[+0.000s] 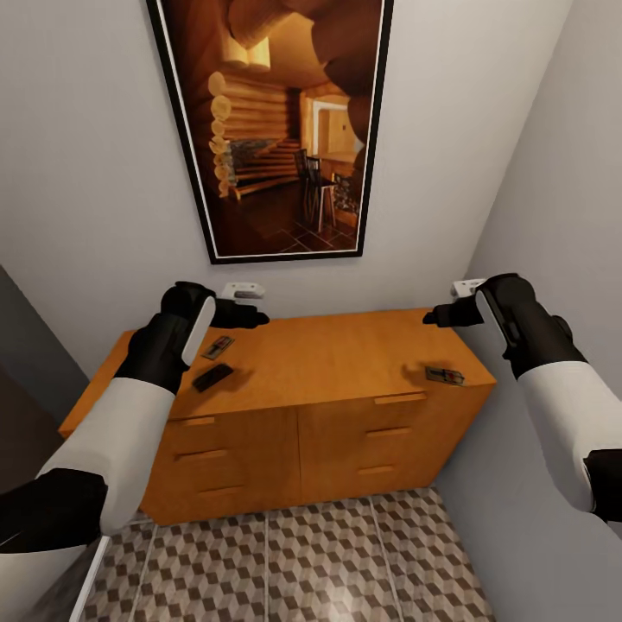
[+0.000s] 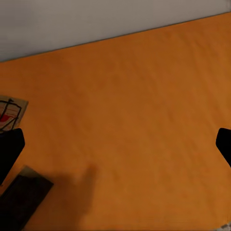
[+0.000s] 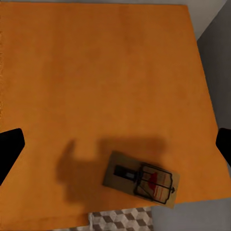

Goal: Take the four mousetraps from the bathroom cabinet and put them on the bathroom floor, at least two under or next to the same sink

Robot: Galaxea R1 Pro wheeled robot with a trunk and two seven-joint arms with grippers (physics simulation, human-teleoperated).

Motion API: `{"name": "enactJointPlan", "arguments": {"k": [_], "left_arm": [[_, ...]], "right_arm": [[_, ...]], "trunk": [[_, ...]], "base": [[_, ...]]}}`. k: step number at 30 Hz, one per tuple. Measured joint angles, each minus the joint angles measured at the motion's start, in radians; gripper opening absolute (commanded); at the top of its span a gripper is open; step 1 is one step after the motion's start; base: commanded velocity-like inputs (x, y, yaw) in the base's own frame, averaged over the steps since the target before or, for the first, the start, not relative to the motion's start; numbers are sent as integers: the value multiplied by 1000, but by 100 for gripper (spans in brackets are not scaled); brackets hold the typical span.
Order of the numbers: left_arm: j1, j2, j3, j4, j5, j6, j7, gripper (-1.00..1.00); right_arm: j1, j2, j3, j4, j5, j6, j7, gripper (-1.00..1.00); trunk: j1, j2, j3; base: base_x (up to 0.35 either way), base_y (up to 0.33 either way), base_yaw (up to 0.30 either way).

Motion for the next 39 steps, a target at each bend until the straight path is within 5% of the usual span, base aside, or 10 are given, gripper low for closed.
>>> {"name": "enactJointPlan", "arguments": {"k": [33, 39], "left_arm": [[-2, 2, 1, -68, -11, 0, 0, 100], [-2, 2, 1, -59, -10, 0, 0, 100]], "right_arm": [[0, -2, 1, 16, -1, 0, 16, 100], [0, -5, 24, 43, -1, 0, 108, 100]], "trunk": [[0, 0, 0], [0, 0, 0]], "base": [[26, -47, 0], [2, -4, 0]]}}
